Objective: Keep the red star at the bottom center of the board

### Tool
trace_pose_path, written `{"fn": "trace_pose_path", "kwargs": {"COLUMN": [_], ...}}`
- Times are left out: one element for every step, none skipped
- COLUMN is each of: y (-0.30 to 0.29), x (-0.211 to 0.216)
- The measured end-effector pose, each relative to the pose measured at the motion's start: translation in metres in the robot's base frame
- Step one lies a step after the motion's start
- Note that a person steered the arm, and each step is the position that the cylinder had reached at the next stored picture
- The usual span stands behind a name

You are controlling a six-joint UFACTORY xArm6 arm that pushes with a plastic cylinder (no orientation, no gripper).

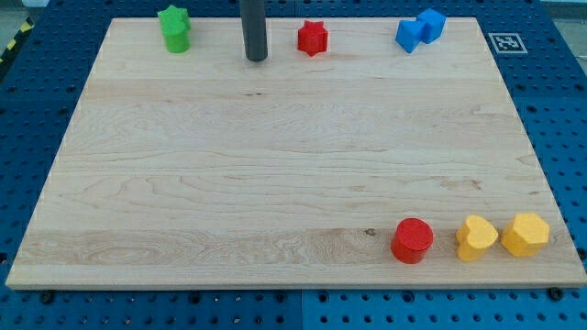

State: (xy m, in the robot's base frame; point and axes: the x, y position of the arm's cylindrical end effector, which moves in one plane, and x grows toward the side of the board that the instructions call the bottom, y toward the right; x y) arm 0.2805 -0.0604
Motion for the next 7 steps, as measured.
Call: {"fn": "trace_pose_path", "kwargs": {"y": [0.000,0.001,0.044,0.120,0.121,0.111,0.095], "x": [-0.010,-0.071,-0.088,-0.088,-0.088,-0.088,-0.086]}}
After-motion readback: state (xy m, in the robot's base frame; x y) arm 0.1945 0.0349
